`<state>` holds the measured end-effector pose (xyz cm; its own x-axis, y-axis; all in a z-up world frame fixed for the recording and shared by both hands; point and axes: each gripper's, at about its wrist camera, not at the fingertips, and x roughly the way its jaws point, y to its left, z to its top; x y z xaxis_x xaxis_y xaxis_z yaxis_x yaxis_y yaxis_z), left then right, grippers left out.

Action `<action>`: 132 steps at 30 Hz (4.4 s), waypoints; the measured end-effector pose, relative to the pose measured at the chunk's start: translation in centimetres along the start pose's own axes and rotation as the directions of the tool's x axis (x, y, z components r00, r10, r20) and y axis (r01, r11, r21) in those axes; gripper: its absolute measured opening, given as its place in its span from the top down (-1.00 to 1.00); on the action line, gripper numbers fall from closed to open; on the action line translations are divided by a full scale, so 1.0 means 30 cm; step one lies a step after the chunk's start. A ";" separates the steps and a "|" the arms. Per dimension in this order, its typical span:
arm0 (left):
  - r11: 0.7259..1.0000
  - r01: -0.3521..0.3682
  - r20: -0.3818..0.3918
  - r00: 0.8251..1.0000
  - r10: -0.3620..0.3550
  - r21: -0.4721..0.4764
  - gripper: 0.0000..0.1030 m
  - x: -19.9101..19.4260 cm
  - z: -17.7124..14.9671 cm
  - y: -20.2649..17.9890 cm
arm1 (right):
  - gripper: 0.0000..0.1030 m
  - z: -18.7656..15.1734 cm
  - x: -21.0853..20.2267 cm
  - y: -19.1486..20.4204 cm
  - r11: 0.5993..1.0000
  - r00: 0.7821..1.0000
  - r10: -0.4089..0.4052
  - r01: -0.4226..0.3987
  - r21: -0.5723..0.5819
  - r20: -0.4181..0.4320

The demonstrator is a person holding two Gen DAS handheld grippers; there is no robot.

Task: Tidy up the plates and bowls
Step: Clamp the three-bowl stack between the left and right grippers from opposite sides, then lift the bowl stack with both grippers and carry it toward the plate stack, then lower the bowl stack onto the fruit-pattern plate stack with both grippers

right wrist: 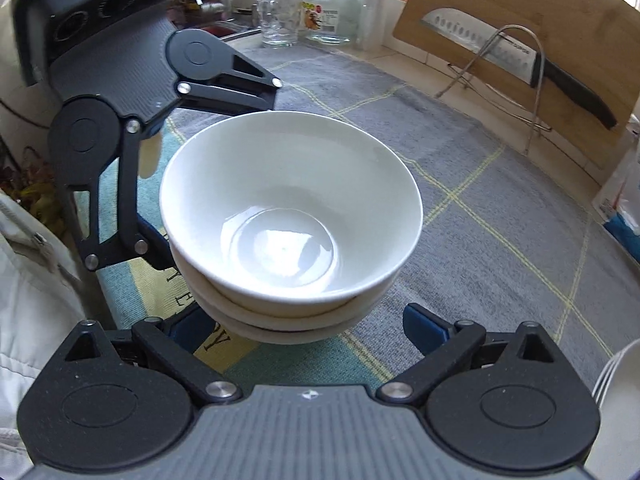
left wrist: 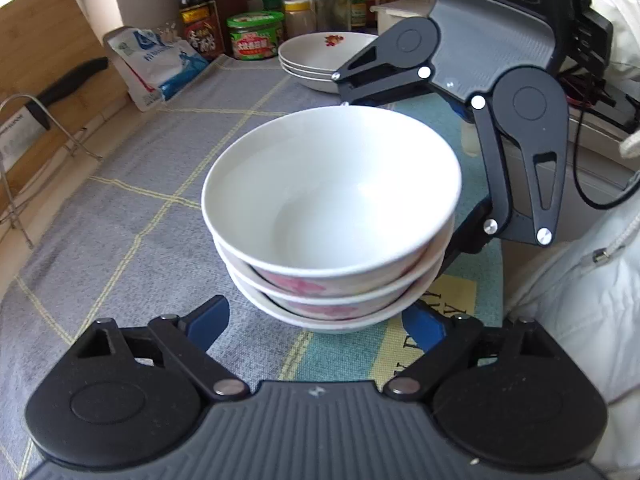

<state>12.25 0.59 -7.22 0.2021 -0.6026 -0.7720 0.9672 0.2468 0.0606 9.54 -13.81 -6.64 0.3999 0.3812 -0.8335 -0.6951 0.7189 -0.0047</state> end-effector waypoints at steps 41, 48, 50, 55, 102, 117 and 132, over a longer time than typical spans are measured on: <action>0.983 0.165 -0.048 0.986 -0.161 0.084 -0.56 0.021 0.045 0.069 | -0.71 0.033 0.010 -0.013 0.992 0.991 0.120 -0.123 -0.042 -0.067; 0.980 0.176 -0.043 0.984 -0.173 0.095 -0.57 0.021 0.040 0.074 | -0.73 0.032 0.009 0.004 0.994 0.993 0.098 -0.101 -0.035 -0.071; 0.979 0.179 -0.042 0.984 -0.175 0.097 -0.57 0.020 0.039 0.076 | -0.73 0.031 0.008 0.005 0.995 0.993 0.093 -0.095 -0.029 -0.066; 0.978 0.182 -0.042 0.983 -0.178 0.101 -0.56 0.019 0.037 0.078 | -0.73 0.026 0.002 0.006 0.996 0.994 0.089 -0.090 -0.014 -0.060; 0.982 0.112 0.048 0.992 -0.120 0.151 -0.56 0.488 0.838 -0.086 | -0.73 -0.377 -0.447 -0.692 0.999 0.998 -0.050 0.049 -0.017 -0.044; 0.985 0.112 0.034 0.992 -0.118 0.134 -0.56 0.544 0.869 -0.074 | -0.74 -0.411 -0.426 -0.752 0.999 0.998 -0.029 0.030 0.012 -0.048; 0.985 0.122 0.030 0.992 -0.126 0.118 -0.56 0.562 0.865 -0.070 | -0.74 -0.409 -0.397 -0.764 0.999 0.997 -0.024 0.026 0.024 -0.072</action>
<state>17.62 -29.79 -3.95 0.0827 -0.6513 -0.7543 0.9960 0.0802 0.0399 13.38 -41.96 -3.39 0.3729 0.3208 -0.8706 -0.6698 0.7424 -0.0133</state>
